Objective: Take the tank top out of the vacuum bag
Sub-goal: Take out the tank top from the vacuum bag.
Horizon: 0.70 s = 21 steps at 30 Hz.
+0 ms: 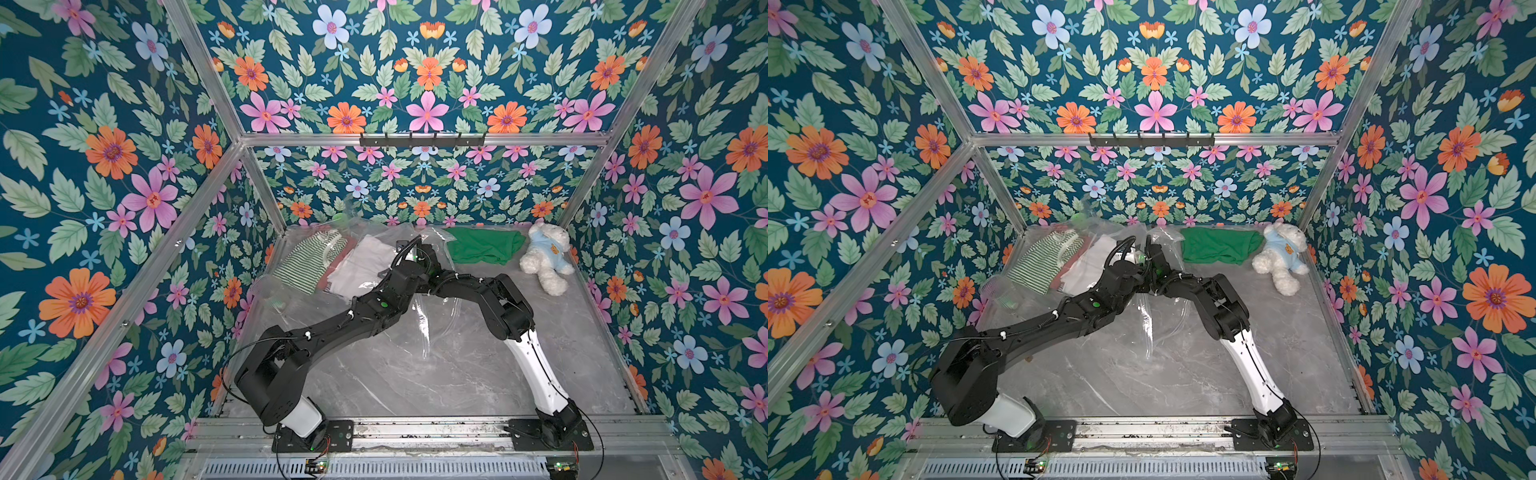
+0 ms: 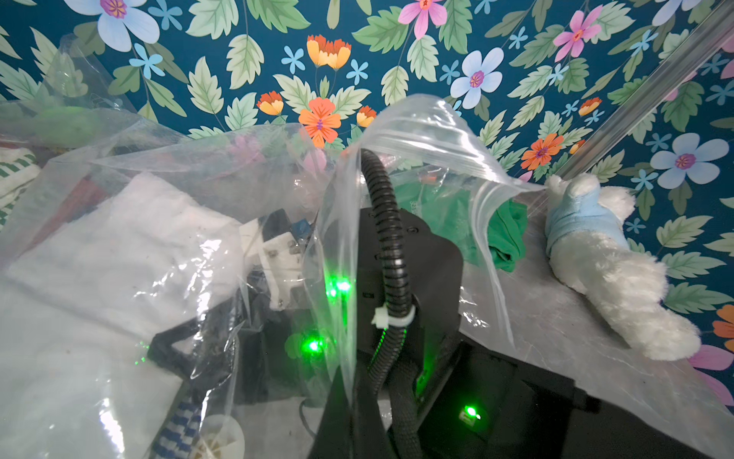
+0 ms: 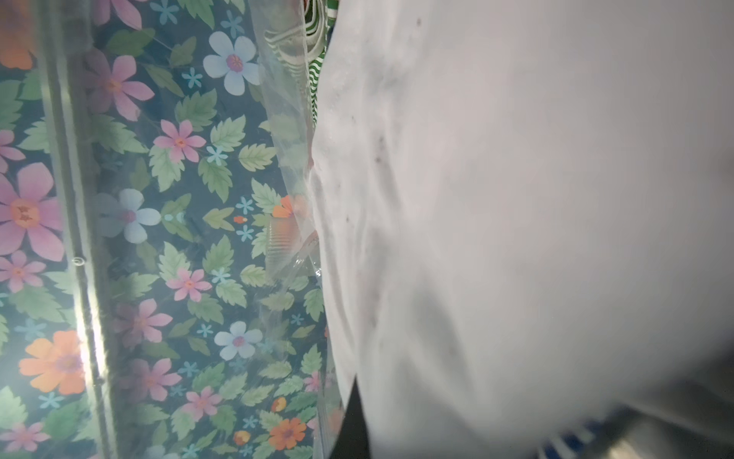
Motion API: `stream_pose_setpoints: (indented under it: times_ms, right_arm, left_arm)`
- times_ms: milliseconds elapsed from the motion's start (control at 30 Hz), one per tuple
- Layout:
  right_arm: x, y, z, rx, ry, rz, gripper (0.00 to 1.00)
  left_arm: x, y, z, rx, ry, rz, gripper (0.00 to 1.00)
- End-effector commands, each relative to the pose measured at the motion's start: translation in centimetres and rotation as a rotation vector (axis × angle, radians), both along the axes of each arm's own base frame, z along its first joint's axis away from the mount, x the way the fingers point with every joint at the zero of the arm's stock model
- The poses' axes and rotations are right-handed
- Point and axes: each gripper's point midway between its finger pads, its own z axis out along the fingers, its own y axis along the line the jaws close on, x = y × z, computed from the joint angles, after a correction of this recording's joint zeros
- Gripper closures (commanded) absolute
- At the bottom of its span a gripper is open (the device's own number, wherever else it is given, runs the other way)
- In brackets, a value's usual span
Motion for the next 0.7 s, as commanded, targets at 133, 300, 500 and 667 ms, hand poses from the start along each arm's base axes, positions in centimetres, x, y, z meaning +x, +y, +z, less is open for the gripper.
stream_pose_setpoints:
  times_ms: [133,300,500,667]
  right_arm:
    - [-1.6,-2.9,2.5,-0.058,-0.095,-0.068,1.0]
    - [-3.1,-4.2,2.5,-0.057,-0.094,-0.093,1.0]
    - [-3.8,-6.7,3.3,-0.011,-0.084,-0.145,1.0]
    - [-5.4,-8.1,3.3,-0.035,-0.088,-0.153,1.0]
  left_arm:
    - [0.1,0.6,-0.5,0.008,0.004,0.031,1.0]
    - [0.3,0.6,-0.9,0.017,0.011,0.039,1.0]
    - [0.4,1.2,-1.2,0.023,0.017,0.056,1.0]
    - [0.5,1.7,-1.5,0.021,0.023,0.071,1.0]
